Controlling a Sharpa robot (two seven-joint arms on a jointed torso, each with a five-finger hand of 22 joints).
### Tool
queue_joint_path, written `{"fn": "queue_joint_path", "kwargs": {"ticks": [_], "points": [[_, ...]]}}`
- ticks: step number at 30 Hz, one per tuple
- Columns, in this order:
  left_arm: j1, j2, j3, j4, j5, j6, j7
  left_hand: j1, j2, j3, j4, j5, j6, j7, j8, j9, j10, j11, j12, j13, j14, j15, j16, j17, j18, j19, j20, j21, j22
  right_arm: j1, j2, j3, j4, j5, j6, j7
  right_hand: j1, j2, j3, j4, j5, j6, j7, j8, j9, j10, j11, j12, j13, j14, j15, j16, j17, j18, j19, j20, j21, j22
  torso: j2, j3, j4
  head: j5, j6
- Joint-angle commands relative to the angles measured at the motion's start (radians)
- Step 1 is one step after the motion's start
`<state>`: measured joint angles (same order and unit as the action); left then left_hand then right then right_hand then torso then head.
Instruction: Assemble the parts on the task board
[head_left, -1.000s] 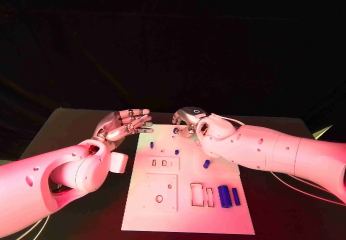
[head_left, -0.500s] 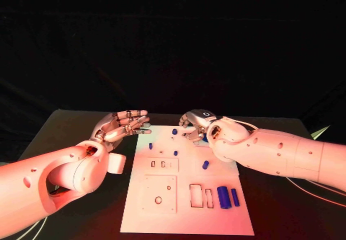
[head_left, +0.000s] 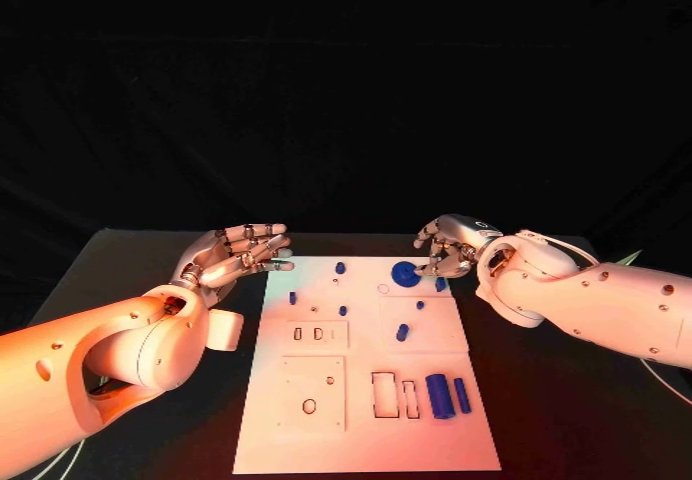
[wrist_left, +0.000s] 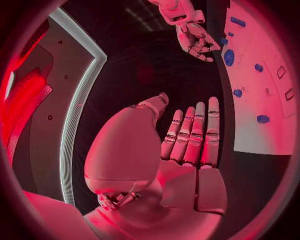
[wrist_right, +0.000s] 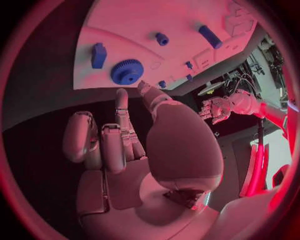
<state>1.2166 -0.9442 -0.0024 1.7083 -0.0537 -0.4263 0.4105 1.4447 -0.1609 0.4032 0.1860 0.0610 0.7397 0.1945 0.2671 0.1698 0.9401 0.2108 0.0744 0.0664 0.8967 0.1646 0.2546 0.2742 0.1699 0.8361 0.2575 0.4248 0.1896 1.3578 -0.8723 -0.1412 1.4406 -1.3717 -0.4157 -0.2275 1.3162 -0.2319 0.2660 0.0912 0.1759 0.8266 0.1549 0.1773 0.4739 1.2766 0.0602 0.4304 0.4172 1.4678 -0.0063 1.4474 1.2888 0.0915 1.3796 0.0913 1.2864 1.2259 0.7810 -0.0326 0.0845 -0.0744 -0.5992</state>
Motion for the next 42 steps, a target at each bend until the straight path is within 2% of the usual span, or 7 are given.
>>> {"fn": "queue_joint_path", "kwargs": {"ticks": [1,2,3,6,15,18,42], "points": [[0.001,-0.001,0.001,-0.001,-0.003,0.021,0.011,-0.009,-0.001,-0.002,-0.005,-0.005,-0.005,0.072,-0.004,-0.001,-0.004,0.001,-0.005,0.001,-0.005,0.0,-0.005,0.002,0.007,-0.008,0.0,0.004,0.001,0.001,-0.009,0.001,-0.009,0.101,0.087,-0.011,0.039,0.022,-0.067,0.046,0.009,-0.014,-0.002,0.024,0.018,-0.075,0.008,0.228,0.224,0.06,-0.006,0.028,0.053,-0.022,0.023,0.005,0.032,0.044,0.0,0.0046,-0.0033,-0.003,-0.001],[0.001,-0.002,0.001,-0.001,-0.003,0.021,0.011,-0.009,-0.001,-0.002,-0.005,-0.005,-0.005,0.072,-0.004,-0.001,-0.004,0.001,-0.005,0.001,-0.005,0.0,-0.005,0.002,0.007,-0.008,0.0,0.004,0.001,0.001,-0.01,0.001,-0.013,0.105,0.092,-0.009,0.056,0.025,-0.084,0.07,0.012,-0.022,0.0,0.035,0.026,-0.08,0.009,0.378,0.376,0.066,-0.001,0.044,0.085,-0.025,0.033,0.007,0.049,0.067,0.0,0.0055,-0.004,-0.002,-0.001],[0.001,-0.002,0.001,-0.002,-0.003,0.021,0.011,-0.009,-0.001,-0.002,-0.005,-0.005,-0.005,0.072,-0.004,-0.001,-0.004,0.001,-0.005,0.001,-0.005,0.0,-0.005,0.002,0.007,-0.008,0.0,0.004,0.001,0.001,-0.01,0.001,-0.018,0.108,0.098,-0.008,0.071,0.023,-0.096,0.097,0.017,-0.027,0.003,0.048,0.032,-0.07,0.009,0.502,0.501,0.071,0.003,0.058,0.114,-0.03,0.043,0.01,0.065,0.088,0.0,0.0038,-0.0035,-0.002,-0.001],[0.001,-0.002,0.001,-0.003,-0.003,0.022,0.011,-0.009,-0.001,-0.002,-0.005,-0.005,-0.005,0.072,-0.004,-0.001,-0.004,0.001,-0.005,0.001,-0.005,0.0,-0.005,0.002,0.007,-0.008,0.0,0.004,0.001,-0.001,-0.005,0.001,-0.032,0.112,0.107,-0.005,0.091,0.025,-0.106,0.138,0.028,-0.033,0.005,0.065,0.038,-0.008,0.014,0.689,0.688,0.08,0.007,0.081,0.165,-0.037,0.063,0.013,0.096,0.128,0.001,0.0037,-0.0022,-0.002,-0.003],[0.001,0.0,0.001,-0.006,-0.003,0.024,0.01,-0.009,-0.001,-0.002,-0.005,-0.005,-0.005,0.072,-0.004,-0.001,-0.004,0.001,-0.005,0.001,-0.005,0.0,-0.005,0.002,0.007,-0.008,0.0,0.004,0.001,-0.008,0.027,0.001,-0.075,0.163,0.102,0.013,0.11,0.028,-0.1,0.19,0.055,-0.034,0.012,0.091,0.043,0.162,0.022,0.992,0.993,0.098,0.016,0.115,0.255,-0.056,0.108,0.022,0.166,0.213,0.0,0.0019,0.0013,0.001,-0.008],[0.001,0.0,0.001,-0.008,-0.003,0.025,0.01,-0.009,-0.001,-0.002,-0.005,-0.005,-0.005,0.072,-0.004,-0.001,-0.004,0.001,-0.005,0.001,-0.005,0.0,-0.005,0.002,0.007,-0.008,0.0,0.004,0.001,-0.011,0.039,0.001,-0.082,0.174,0.101,0.018,0.107,0.029,-0.099,0.193,0.057,-0.034,0.013,0.095,0.042,0.191,0.024,1.031,1.034,0.101,0.018,0.12,0.27,-0.06,0.117,0.024,0.179,0.229,0.0,0.0022,0.0012,0.002,-0.012],[0.001,0.006,0.001,-0.012,-0.003,0.027,0.006,-0.009,-0.001,-0.002,-0.007,-0.005,-0.005,0.071,-0.004,-0.001,-0.003,0.001,-0.004,0.001,-0.006,0.001,-0.006,0.003,0.007,-0.011,0.0,0.005,0.001,-0.021,0.096,0.0,-0.107,0.163,0.102,-0.009,0.114,0.04,-0.086,0.188,0.057,-0.028,0.013,0.099,0.041,0.205,0.025,1.049,1.053,0.103,0.019,0.123,0.282,-0.065,0.129,0.025,0.198,0.25,-0.001,0.002,0.0002,0.008,-0.022]]}}
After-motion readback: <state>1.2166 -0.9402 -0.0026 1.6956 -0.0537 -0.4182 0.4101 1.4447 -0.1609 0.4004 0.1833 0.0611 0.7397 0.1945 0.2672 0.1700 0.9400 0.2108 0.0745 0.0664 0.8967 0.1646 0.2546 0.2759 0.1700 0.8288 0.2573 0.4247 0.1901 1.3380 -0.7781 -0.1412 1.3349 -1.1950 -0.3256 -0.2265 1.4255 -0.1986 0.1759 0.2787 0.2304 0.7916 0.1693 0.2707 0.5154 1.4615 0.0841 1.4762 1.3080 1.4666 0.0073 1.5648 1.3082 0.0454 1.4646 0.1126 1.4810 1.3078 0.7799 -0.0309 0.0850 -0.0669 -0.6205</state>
